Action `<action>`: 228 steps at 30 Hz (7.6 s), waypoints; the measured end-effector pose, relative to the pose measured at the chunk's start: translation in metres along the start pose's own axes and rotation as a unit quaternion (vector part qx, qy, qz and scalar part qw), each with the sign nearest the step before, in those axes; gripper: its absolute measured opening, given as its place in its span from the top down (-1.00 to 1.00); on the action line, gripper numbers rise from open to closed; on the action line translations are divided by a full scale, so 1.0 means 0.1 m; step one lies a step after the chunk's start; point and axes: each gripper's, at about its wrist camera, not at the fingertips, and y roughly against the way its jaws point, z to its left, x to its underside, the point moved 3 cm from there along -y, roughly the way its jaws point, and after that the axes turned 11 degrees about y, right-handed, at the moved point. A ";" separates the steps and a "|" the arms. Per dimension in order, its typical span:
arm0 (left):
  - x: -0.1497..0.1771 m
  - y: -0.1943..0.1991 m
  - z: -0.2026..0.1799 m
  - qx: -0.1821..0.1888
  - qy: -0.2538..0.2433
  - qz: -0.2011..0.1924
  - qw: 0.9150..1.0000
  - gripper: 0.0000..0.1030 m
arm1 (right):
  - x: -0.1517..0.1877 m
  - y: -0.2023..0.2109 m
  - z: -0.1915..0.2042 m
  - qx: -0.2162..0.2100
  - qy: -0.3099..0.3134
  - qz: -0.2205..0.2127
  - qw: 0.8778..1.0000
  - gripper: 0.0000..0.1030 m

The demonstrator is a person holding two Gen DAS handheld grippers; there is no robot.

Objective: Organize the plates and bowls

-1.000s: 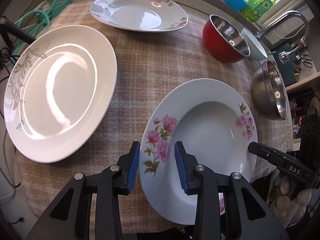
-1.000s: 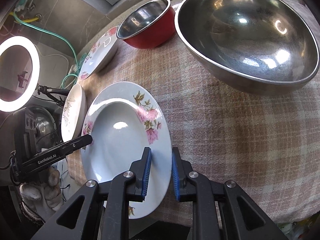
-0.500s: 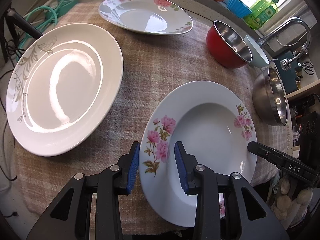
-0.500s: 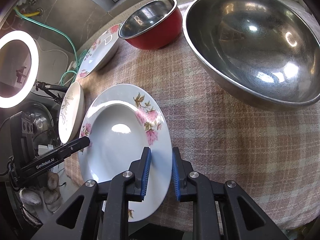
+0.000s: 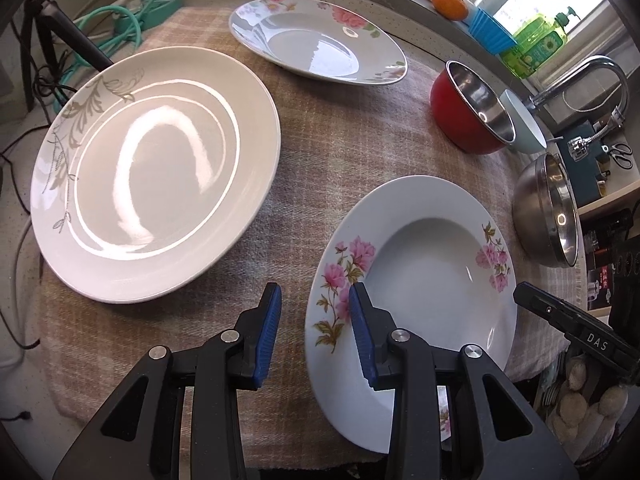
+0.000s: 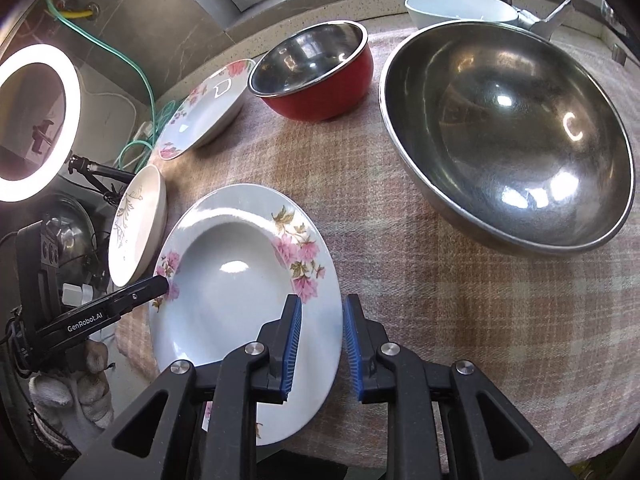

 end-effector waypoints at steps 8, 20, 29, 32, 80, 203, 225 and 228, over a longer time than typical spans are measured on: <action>-0.01 0.25 0.10 0.013 0.033 -0.035 0.999 0.36 | -0.07 0.15 0.07 0.015 0.020 -0.024 0.999 0.36; -0.02 0.53 0.40 0.016 0.100 -0.080 0.992 0.35 | -0.28 0.37 0.52 0.029 0.104 -0.074 0.991 0.25; -0.01 0.69 0.74 0.014 0.148 -0.108 0.983 0.35 | -0.34 0.39 0.74 0.007 0.112 -0.099 0.989 0.25; -0.03 0.72 0.88 0.011 0.169 -0.118 0.979 0.35 | -0.39 0.39 0.78 0.000 0.112 -0.104 0.988 0.23; -0.88 0.29 1.73 -0.007 0.173 -0.094 0.980 0.59 | -1.35 -1.31 1.81 -0.024 0.107 0.036 0.993 0.67; 0.27 0.06 -0.18 0.006 0.017 -0.048 0.999 0.81 | 0.00 -0.07 0.22 0.022 0.045 0.018 0.999 0.84; 0.25 0.08 -0.20 -0.029 -0.010 -0.072 0.997 0.79 | -0.01 -0.11 0.39 0.075 0.109 0.022 0.991 0.79; 0.26 0.08 -0.20 -0.026 -0.010 -0.071 0.997 0.79 | -0.02 -0.11 0.40 0.082 0.114 0.023 0.990 0.78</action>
